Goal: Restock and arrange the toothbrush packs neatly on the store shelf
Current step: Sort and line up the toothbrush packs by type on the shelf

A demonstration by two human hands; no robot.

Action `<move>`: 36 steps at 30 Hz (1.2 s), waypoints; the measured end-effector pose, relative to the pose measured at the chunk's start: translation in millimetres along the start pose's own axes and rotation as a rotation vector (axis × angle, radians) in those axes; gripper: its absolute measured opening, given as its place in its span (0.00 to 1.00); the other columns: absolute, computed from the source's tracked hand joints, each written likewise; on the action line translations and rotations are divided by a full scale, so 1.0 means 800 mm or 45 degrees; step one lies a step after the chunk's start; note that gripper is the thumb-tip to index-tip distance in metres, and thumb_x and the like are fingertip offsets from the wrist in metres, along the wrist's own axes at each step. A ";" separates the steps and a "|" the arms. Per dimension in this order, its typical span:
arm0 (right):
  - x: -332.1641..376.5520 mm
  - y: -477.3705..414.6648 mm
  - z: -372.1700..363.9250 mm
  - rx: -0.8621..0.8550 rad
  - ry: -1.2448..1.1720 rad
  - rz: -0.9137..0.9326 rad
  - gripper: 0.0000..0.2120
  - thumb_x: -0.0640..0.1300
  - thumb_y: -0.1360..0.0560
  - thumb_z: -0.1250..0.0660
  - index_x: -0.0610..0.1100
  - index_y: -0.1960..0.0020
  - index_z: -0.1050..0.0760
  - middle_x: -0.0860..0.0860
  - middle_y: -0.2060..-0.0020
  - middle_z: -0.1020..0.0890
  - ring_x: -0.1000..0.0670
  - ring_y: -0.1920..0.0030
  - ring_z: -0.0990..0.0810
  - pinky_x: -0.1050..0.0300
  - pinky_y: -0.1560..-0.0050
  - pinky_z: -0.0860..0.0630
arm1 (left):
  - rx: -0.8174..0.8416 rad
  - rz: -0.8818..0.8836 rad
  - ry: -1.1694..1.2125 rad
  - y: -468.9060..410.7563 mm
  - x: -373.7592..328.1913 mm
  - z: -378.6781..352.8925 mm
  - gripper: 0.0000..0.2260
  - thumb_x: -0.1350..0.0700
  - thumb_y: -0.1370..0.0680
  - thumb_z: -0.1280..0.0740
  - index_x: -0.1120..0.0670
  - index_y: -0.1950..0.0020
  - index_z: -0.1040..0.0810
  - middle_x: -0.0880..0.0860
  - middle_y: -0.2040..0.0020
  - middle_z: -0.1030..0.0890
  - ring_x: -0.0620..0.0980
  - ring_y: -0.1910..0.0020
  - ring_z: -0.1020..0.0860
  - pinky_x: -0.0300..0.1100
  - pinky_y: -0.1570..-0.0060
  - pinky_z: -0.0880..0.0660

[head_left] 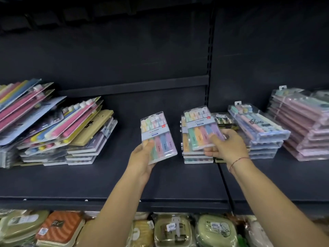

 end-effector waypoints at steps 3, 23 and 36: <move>0.007 0.002 0.003 -0.036 0.426 0.089 0.17 0.46 0.24 0.29 0.42 0.39 0.30 0.44 0.56 0.20 0.47 0.66 0.21 0.52 0.63 0.19 | 0.044 -0.044 -0.015 -0.004 -0.013 -0.038 0.07 0.56 0.18 0.36 0.56 0.46 0.20 0.52 0.54 0.14 0.49 0.56 0.16 0.46 0.51 0.21; 0.000 0.018 -0.008 0.078 0.400 0.118 0.14 0.42 0.17 0.51 0.55 0.38 0.32 0.47 0.69 0.24 0.48 0.71 0.26 0.52 0.66 0.27 | 0.210 0.083 -0.289 -0.006 0.001 -0.154 0.12 0.54 0.16 0.42 0.56 0.37 0.24 0.54 0.52 0.16 0.49 0.63 0.18 0.37 0.71 0.24; -0.002 0.080 -0.228 0.574 0.222 0.312 0.03 0.46 0.20 0.37 0.50 0.50 0.25 0.46 0.58 0.21 0.52 0.62 0.20 0.63 0.65 0.24 | -0.943 -1.092 -1.058 0.063 -0.206 0.182 0.20 0.51 0.19 0.36 0.58 0.30 0.29 0.58 0.31 0.31 0.58 0.30 0.34 0.56 0.31 0.36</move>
Point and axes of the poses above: each hand's wrist, its own y-axis away from the middle knuckle, its own z-axis out of the back of the hand, x = y × z, the point moved 10 cm from there along -y, towards the middle knuckle
